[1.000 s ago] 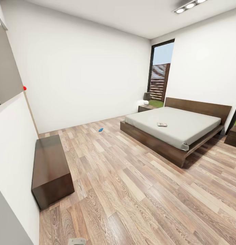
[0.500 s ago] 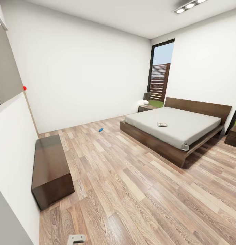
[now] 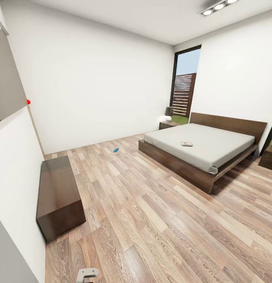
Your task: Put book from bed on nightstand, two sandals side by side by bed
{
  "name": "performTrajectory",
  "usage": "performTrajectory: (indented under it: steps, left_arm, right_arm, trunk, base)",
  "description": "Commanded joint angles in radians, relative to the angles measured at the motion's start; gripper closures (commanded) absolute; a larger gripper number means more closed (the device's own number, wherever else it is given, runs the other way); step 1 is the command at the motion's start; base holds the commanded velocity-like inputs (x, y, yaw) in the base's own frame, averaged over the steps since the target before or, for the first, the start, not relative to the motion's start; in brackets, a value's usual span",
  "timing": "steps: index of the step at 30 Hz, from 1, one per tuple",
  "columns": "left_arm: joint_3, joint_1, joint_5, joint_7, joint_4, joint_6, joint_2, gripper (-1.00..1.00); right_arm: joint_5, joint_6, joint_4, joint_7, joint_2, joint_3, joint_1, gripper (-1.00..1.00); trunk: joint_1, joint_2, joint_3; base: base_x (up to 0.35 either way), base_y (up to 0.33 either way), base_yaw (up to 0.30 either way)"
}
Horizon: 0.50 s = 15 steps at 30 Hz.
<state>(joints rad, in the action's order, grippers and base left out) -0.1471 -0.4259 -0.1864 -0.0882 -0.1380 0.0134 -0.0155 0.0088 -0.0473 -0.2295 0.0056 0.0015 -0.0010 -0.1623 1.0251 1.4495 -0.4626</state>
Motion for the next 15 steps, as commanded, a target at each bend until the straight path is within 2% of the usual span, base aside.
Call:
performTrajectory:
  steps: [1, 15]
  left_arm:
    - [-0.009, 0.000, -0.010, -0.005, -0.001, 0.001, 0.000, -1.00]
    - [-0.009, 0.000, -0.012, -0.005, 0.000, -0.025, 0.002, -1.00]
  right_arm:
    - [0.001, -0.003, 0.001, 0.001, 0.000, 0.000, -0.001, -1.00]
    - [0.000, -0.002, 0.001, 0.000, 0.000, 0.000, -0.001, -1.00]
  trunk:
    - [0.000, 0.001, -0.001]
    - [0.000, 0.001, -0.001]
  base:
    - [0.000, 0.000, 0.000]
    - [0.000, 0.000, 0.000]
